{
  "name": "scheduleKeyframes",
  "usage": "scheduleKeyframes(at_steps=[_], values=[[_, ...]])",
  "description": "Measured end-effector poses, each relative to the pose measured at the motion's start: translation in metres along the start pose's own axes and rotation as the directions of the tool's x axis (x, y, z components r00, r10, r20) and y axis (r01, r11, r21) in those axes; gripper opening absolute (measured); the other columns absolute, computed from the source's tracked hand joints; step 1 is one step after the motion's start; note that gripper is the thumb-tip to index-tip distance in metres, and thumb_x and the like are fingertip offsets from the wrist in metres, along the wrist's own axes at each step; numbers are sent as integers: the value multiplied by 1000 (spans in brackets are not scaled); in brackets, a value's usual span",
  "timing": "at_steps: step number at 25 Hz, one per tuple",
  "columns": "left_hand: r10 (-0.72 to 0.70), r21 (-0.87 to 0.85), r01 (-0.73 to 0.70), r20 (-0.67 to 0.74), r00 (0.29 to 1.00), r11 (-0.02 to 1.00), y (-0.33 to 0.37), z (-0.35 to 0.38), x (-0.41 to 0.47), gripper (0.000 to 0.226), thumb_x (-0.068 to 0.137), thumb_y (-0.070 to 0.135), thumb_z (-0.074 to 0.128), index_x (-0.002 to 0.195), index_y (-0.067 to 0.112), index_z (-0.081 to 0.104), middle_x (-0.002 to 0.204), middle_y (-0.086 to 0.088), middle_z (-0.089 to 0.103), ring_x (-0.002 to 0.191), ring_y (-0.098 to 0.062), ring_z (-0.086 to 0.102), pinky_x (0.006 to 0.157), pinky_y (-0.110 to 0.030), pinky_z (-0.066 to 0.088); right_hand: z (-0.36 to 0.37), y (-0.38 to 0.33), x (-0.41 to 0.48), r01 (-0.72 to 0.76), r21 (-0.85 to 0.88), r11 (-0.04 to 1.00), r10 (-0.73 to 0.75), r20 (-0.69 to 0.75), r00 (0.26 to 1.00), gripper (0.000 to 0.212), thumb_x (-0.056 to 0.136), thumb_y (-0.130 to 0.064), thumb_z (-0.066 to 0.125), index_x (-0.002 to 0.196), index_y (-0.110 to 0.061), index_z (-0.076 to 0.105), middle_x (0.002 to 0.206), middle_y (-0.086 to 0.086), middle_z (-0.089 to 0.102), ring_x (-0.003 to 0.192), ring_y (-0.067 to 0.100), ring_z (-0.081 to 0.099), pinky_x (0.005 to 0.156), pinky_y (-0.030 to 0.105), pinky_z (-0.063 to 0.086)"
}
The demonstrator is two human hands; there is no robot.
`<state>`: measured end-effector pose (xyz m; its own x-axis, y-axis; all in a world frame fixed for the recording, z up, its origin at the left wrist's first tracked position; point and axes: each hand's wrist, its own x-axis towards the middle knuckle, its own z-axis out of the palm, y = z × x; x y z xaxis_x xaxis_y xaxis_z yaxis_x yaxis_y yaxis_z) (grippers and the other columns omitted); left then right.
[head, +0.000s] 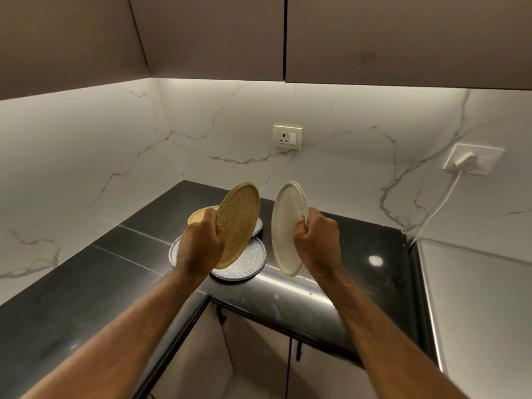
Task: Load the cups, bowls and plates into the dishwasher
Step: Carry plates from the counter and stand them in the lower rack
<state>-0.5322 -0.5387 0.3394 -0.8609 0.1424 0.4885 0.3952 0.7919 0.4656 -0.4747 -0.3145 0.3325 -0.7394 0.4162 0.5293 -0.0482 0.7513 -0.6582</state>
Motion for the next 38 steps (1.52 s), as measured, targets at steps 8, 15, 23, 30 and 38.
scheduleKeyframes(at_steps=[8,15,23,30,38], values=[[24,-88,-19,56,998,996,11,-65,-113,12,102,19,44,105,9,50,72,-9,62,61,-28,64,51,-46,58,-77,-34,-94,-44,-223,974,49,16,999,26,101,-26,52,109,-4,65,94,10,71,76,23,67,73,41,60],[22,-52,-14,151,988,999,55,-123,-204,27,102,22,43,124,6,49,86,-11,64,72,-27,64,53,-33,48,-158,-62,-205,-89,-331,939,122,80,989,29,103,-29,48,118,-9,63,100,6,71,75,13,60,67,26,53],[116,-127,-91,204,972,988,135,-113,-257,26,106,23,44,123,4,48,97,-15,69,68,-21,61,48,-19,42,-260,-45,-251,-113,-478,871,133,7,991,33,104,-31,49,122,-8,62,107,8,71,74,12,52,67,23,44],[176,-161,-143,209,962,976,227,-78,-299,15,101,16,45,109,3,47,79,-11,59,67,-28,61,51,-29,42,-343,15,-276,-134,-541,830,141,-28,990,33,103,-32,48,120,-8,64,105,8,72,80,20,66,67,25,44],[162,-241,-92,288,944,966,363,9,-403,9,99,19,45,101,11,46,82,-9,62,62,-19,58,44,-26,38,-474,147,-328,-146,-519,842,153,-29,988,29,102,-28,48,108,-6,66,91,9,71,67,17,54,63,29,49]])
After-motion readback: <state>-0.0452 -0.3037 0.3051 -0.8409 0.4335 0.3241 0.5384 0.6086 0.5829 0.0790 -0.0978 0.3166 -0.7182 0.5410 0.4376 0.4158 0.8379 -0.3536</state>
